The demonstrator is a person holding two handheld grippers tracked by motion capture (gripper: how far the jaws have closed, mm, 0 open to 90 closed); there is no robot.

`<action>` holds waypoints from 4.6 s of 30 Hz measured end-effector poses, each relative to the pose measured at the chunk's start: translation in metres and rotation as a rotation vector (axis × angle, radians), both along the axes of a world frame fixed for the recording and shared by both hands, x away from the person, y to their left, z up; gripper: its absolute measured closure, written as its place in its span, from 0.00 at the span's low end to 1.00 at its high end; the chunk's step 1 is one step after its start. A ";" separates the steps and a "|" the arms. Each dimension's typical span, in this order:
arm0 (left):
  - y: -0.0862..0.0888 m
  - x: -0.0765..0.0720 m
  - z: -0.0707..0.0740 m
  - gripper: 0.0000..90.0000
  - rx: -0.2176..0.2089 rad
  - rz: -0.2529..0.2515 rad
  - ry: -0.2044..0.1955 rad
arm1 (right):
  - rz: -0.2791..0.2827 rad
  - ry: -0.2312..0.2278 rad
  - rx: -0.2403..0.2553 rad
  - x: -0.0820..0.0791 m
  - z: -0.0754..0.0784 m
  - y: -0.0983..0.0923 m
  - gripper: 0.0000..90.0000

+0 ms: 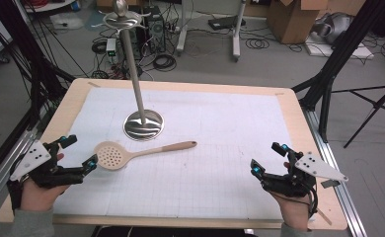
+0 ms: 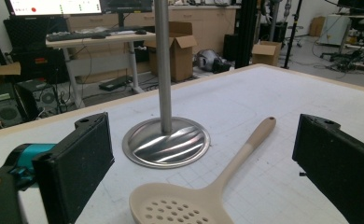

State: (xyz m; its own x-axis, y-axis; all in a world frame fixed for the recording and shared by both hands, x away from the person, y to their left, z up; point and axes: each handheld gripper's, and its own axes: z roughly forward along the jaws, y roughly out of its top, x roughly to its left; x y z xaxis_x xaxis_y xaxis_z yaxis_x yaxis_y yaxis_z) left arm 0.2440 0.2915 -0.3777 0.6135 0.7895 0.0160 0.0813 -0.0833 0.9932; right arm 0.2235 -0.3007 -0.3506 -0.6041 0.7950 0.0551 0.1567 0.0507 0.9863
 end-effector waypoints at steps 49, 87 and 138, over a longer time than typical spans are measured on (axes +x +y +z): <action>-0.065 0.042 -0.013 0.65 0.182 -0.138 0.170 | 0.052 0.026 0.005 0.006 -0.002 0.004 0.11; -0.116 0.079 -0.032 0.99 0.289 -0.151 0.260 | 0.107 0.045 -0.018 0.008 -0.004 0.008 0.11; -0.142 0.104 -0.054 1.00 0.431 0.022 0.425 | 0.134 0.039 0.003 0.007 -0.004 0.006 0.11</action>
State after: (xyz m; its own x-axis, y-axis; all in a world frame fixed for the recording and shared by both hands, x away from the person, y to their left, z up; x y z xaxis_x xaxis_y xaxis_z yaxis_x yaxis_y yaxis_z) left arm 0.3483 0.1493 -0.4320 0.6202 0.7788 0.0941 0.4694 -0.4645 0.7509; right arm 0.2301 -0.2944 -0.3541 -0.7023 0.7071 0.0832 0.1870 0.0704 0.9798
